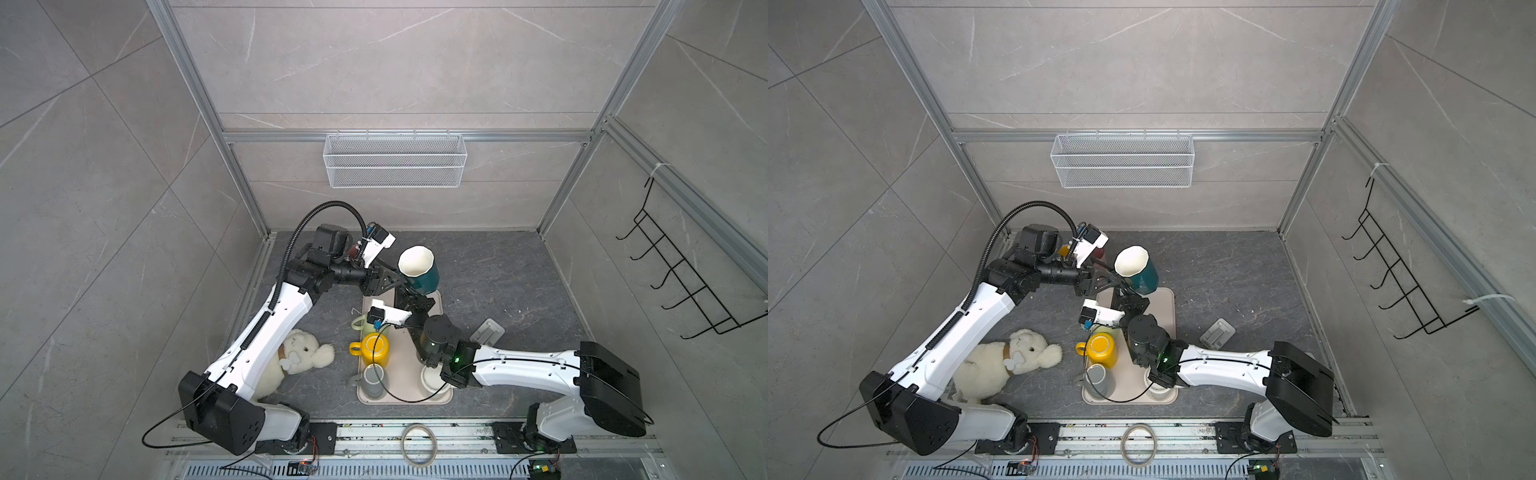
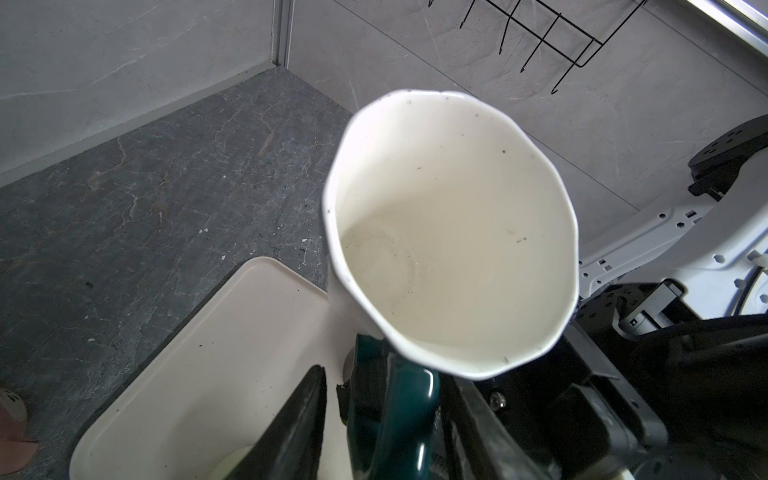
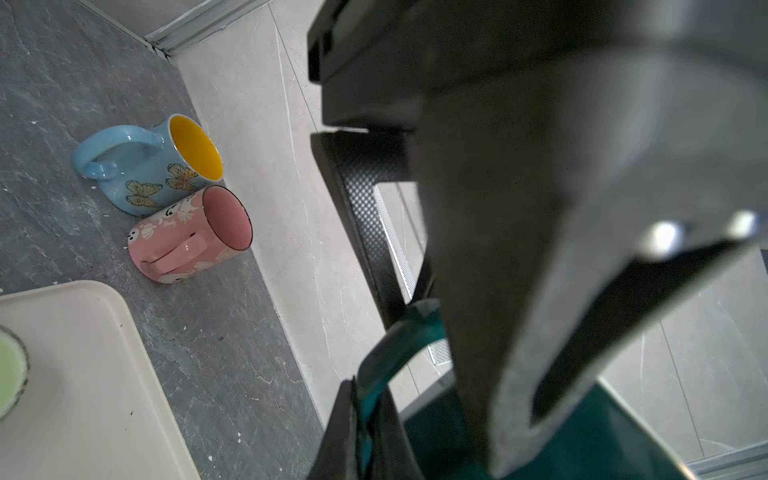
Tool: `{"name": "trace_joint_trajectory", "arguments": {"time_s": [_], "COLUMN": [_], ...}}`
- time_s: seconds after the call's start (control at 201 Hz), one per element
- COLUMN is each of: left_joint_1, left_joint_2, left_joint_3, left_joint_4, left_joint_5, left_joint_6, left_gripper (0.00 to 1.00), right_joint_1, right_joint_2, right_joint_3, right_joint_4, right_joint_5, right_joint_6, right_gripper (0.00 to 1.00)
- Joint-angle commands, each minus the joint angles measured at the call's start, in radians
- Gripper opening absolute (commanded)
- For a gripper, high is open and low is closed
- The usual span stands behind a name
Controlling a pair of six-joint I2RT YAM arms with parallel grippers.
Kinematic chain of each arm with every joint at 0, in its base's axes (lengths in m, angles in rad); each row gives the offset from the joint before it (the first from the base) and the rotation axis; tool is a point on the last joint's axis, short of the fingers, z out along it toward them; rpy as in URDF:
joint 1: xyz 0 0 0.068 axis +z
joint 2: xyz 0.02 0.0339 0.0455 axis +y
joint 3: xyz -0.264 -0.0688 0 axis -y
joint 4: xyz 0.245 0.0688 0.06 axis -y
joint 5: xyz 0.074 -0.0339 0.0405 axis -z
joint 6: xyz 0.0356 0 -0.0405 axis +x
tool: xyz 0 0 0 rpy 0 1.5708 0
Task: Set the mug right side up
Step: 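Grip the dark green mug's handle with the left gripper while the right holds, then carry the dark green mug beyond the tray with the left gripper while the right withdraws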
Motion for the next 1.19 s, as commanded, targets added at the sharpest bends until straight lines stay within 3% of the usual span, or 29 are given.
{"name": "trace_joint_trajectory", "arguments": {"time_s": [0.0, 0.309, 0.528, 0.896, 1.19], "left_joint_1": [0.003, 0.003, 0.003, 0.003, 0.019], "left_joint_2": [0.007, 0.018, 0.018, 0.010, 0.028], "left_joint_3": [0.033, 0.031, 0.017, -0.008, -0.024], "left_joint_4": [0.022, 0.013, 0.019, 0.072, 0.113], "left_joint_5": [0.026, 0.020, 0.040, 0.000, -0.068], "left_joint_6": [-0.017, -0.012, -0.005, -0.049, -0.096], "left_gripper": [0.43, 0.27, 0.00, 0.00, 0.00], "right_joint_1": [0.009, 0.008, 0.008, 0.008, 0.008], "right_joint_2": [0.004, 0.027, 0.035, 0.047, 0.012], "right_joint_3": [0.050, 0.064, 0.064, 0.054, 0.012], "right_joint_4": [0.110, 0.110, 0.107, 0.107, 0.071], "right_joint_5": [-0.008, -0.018, -0.010, 0.065, 0.127], "right_joint_6": [-0.008, 0.017, 0.060, 0.105, 0.212], "right_gripper": [0.00, 0.00, 0.00, 0.00, 0.31]}}
